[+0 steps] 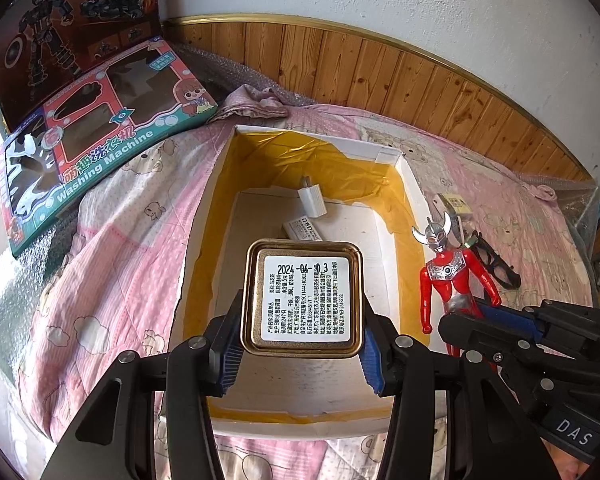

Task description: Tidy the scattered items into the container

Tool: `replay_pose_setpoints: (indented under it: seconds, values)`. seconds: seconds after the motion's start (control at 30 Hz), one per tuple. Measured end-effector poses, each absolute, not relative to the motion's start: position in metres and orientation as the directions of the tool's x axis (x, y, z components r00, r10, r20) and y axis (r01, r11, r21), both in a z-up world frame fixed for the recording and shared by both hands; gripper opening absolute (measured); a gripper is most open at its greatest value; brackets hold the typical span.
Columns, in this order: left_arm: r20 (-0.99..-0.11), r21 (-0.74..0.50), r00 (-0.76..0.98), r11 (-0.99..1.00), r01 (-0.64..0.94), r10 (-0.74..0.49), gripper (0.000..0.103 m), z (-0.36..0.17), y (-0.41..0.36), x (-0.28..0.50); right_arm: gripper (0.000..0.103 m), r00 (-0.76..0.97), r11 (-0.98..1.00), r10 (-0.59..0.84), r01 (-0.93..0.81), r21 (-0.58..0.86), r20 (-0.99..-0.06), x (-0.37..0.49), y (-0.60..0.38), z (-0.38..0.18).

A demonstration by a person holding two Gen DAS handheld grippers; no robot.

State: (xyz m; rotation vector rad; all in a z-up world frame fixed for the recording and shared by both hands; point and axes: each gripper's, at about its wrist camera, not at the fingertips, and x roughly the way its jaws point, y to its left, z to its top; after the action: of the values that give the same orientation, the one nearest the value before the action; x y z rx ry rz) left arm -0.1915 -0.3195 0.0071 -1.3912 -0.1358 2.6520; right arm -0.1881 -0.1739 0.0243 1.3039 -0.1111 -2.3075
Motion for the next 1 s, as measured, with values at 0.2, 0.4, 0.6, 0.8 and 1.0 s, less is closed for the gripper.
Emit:
replay_pose_setpoints:
  seconds: [0.2, 0.4, 0.6, 0.8, 1.0]
  values:
    - [-0.821, -0.129, -0.549, -0.987, -0.091, 0.158, 0.05, 0.001, -0.316, -0.203, 0.018, -0.408, -0.877, -0.445, 0.377, 0.296, -0.798, -0.196, -0.177, 0.018]
    - [-0.835, -0.117, -0.531, -0.989, -0.086, 0.145, 0.05, -0.007, -0.315, -0.21, 0.018, -0.401, -0.882, -0.421, 0.393, 0.262, -0.814, -0.201, -0.182, 0.014]
    - [-0.85, -0.104, -0.511, -0.992, -0.074, 0.128, 0.05, -0.015, -0.315, -0.214, 0.018, -0.395, -0.881, -0.415, 0.4, 0.254, -0.82, -0.203, -0.185, 0.011]
    - [-0.858, -0.101, -0.498, -0.992, -0.077, 0.126, 0.051, -0.018, -0.314, -0.215, 0.019, -0.397, -0.882, -0.409, 0.401, 0.246, -0.821, -0.204, -0.186, 0.011]
    - [-0.864, -0.099, -0.49, -0.993, -0.06, 0.116, 0.051, -0.019, -0.317, -0.214, 0.019, -0.408, -0.886, -0.407, 0.395, 0.244, -0.818, -0.203, -0.185, 0.013]
